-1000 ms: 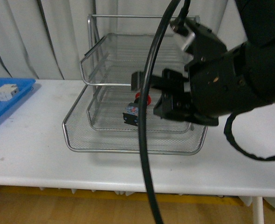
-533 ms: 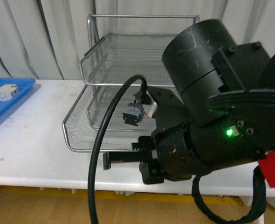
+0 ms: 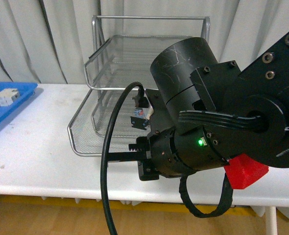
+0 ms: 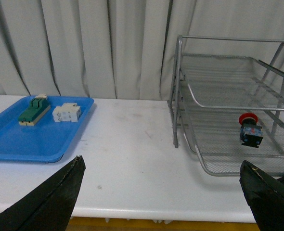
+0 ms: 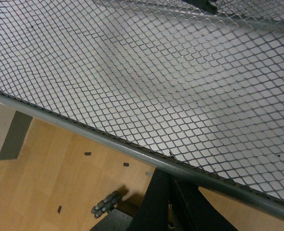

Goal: Place button on rack with both arms

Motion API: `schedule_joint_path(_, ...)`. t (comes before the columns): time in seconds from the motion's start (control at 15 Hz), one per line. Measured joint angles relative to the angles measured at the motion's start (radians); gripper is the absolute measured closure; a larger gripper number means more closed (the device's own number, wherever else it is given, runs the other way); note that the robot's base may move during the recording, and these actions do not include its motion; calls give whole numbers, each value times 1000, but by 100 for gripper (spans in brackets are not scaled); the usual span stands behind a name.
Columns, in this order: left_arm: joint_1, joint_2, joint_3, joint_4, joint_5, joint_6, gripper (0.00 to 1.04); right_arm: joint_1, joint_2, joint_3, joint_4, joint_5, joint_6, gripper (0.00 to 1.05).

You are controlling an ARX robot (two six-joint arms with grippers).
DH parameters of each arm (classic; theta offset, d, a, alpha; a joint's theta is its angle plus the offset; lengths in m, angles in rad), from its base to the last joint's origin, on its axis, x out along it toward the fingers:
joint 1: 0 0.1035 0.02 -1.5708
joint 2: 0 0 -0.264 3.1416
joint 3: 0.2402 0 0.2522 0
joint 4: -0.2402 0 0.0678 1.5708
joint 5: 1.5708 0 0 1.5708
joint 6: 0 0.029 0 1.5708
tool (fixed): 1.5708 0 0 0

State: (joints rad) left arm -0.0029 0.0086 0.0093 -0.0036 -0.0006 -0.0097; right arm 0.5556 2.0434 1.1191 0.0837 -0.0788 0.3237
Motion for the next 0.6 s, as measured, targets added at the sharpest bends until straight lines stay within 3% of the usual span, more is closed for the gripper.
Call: schedule_joint_path(0.6, 0, 0, 0, 0, 0, 0, 7, -95, 121, 202, -43, 19, -90, 103)
